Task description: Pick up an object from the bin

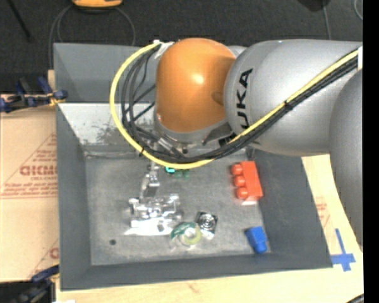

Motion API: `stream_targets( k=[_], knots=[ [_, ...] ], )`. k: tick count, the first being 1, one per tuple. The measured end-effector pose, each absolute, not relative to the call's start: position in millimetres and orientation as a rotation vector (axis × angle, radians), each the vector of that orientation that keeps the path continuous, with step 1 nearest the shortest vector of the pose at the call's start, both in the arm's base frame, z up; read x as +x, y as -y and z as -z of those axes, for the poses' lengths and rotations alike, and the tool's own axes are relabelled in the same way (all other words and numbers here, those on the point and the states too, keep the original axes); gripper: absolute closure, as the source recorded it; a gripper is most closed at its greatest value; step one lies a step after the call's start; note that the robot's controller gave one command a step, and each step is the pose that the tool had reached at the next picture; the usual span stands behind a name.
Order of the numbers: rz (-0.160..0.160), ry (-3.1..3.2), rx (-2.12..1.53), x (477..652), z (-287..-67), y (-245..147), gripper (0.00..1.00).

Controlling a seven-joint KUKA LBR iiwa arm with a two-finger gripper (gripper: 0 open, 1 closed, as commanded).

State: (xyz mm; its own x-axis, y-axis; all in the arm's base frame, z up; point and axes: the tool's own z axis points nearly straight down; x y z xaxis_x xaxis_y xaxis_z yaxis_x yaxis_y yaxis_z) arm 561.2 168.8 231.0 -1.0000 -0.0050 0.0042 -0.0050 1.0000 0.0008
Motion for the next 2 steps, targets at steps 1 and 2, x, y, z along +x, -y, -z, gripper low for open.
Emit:
stream_targets(
  k=[1,2],
  knots=[
    [-0.008,3.133,0.078,528.8,-155.0,-89.8,0.0],
    [0.002,3.143,0.148,517.9,-106.1,-97.1,0.0]
  ],
)
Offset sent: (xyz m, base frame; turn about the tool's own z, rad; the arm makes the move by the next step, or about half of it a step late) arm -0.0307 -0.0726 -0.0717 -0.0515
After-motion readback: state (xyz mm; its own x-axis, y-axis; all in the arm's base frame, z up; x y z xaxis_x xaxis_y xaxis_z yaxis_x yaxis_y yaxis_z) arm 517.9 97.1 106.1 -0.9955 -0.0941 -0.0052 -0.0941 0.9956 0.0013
